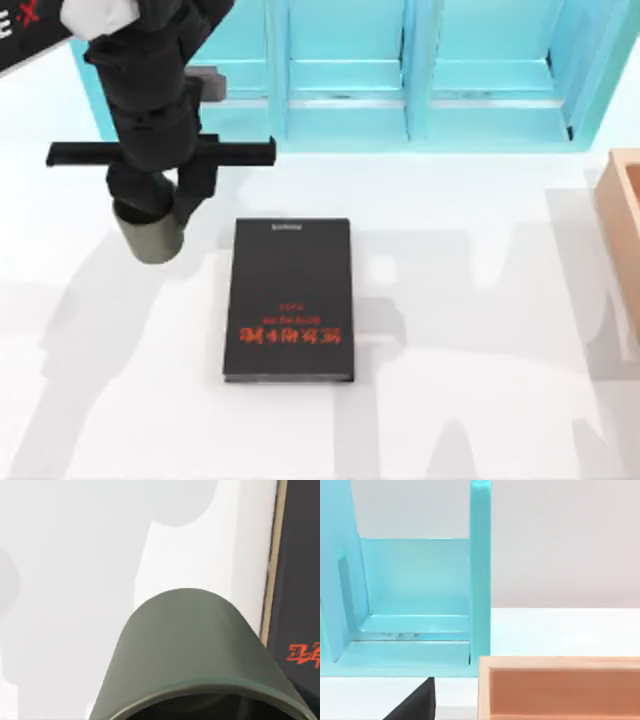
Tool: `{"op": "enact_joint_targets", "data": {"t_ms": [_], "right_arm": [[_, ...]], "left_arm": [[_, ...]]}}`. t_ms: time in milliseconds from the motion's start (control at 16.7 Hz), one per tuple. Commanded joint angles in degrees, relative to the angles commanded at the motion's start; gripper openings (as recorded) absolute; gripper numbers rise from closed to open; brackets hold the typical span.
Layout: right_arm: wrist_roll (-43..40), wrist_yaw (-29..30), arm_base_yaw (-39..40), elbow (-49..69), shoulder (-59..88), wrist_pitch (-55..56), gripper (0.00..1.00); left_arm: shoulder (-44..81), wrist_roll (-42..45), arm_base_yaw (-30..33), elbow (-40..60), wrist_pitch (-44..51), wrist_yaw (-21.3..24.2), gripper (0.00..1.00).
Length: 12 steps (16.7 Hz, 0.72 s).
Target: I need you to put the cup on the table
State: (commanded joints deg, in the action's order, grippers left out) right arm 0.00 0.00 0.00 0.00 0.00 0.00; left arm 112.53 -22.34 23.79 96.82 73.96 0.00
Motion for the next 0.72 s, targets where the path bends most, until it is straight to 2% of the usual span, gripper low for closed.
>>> {"op": "enact_joint_targets", "data": {"t_ms": [180,300,720], "right_arm": [[0.0,0.0,0.0,0.0,0.0,0.0,1.0],[0.0,0.0,0.0,0.0,0.0,0.0,1.0],[0.0,0.0,0.0,0.0,0.0,0.0,1.0]], "left_arm": [[-8.04,8.06,-8.18,-8.82,-0.76,-0.02,0.0],[-10.89,10.9,-11.02,-11.71,-1.0,-0.03,0.0],[-11.18,11.54,-11.61,-13.11,-1.9,-0.17,0.0]]}}
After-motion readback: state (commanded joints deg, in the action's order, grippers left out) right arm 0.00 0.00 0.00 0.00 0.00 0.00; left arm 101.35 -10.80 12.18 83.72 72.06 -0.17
